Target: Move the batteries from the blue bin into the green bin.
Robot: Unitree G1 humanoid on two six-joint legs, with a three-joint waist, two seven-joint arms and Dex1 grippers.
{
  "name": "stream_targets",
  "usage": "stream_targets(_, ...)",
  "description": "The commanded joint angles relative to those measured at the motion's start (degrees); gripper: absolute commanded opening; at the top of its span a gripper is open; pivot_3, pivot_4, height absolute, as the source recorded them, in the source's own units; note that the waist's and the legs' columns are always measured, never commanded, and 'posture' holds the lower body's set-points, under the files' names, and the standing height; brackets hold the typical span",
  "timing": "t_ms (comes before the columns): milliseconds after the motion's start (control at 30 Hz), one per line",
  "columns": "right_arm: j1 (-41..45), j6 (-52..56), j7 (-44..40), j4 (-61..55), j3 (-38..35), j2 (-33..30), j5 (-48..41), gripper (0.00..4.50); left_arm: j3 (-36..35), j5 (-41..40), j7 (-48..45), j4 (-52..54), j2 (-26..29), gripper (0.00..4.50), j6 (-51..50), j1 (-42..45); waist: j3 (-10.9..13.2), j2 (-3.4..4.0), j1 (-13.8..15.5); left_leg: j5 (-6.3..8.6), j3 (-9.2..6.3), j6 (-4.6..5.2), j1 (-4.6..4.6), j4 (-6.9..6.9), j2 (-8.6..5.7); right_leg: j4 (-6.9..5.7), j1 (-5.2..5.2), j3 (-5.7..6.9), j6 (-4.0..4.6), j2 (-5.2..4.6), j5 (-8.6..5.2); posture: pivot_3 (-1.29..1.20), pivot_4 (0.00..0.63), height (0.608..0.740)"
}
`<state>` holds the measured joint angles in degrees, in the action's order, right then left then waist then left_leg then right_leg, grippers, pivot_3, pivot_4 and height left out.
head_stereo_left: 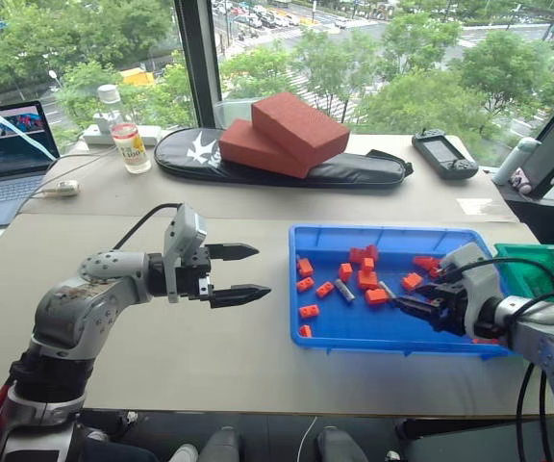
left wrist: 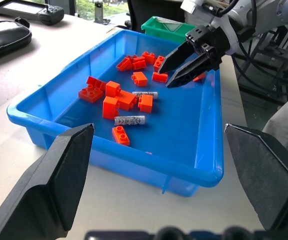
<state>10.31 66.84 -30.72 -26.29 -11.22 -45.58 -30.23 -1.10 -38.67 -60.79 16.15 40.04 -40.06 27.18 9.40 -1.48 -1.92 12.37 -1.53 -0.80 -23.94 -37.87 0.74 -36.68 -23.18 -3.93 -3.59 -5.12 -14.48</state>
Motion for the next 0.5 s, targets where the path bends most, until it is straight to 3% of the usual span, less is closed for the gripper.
stream_targets(33,0.6,-1.6,1.7,2.0,1.1,-0.2,2.5,3.10,-0.8,-1.1,-0.2,1.4,0.1,4.50,0.2,0.9,0.0,0.00,0.0,0.00,-0.01,0.00,0.00,0.00,0.00,0.00,0.00,0.00,0.00,0.01,0.00,0.00,0.150,0.740)
stream_targets(500,4.1,-5.1,2.7,8.6,6.4,1.9,7.3,3.10,-1.1,-1.3,0.3,2.3,0.3,4.50,0.0,0.5,0.0,0.00,0.0,0.00,-0.01,0.00,0.01,0.00,0.00,0.00,0.01,0.00,0.00,0.01,0.00,0.00,0.150,0.740)
